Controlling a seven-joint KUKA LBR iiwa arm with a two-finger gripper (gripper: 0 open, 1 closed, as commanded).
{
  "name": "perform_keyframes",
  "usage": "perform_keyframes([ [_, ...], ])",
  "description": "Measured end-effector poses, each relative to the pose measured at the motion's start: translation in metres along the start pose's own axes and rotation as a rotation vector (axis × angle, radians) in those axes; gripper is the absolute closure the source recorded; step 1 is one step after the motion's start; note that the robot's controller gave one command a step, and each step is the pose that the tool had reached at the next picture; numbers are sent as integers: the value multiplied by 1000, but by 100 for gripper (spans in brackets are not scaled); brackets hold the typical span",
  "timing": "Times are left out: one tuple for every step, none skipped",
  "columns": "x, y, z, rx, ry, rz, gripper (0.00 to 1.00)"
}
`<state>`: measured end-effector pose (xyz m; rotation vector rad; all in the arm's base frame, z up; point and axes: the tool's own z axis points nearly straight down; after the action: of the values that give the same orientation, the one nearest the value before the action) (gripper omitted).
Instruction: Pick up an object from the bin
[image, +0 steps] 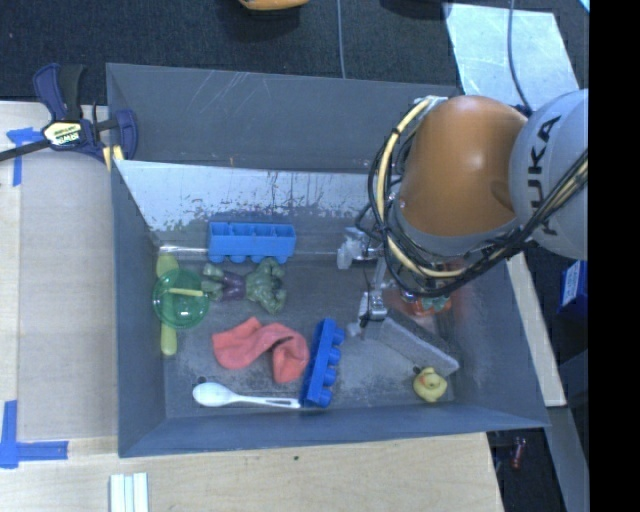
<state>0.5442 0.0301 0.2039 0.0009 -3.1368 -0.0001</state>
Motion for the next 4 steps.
perform_keyframes([
  [-2, 0, -4, 0, -8, 1, 0],
  [13, 16, 23, 2, -17, -93, 0],
  [40, 69, 57, 0, -8, -142, 0],
  [46, 71, 101, 0, -11, -193, 0],
])
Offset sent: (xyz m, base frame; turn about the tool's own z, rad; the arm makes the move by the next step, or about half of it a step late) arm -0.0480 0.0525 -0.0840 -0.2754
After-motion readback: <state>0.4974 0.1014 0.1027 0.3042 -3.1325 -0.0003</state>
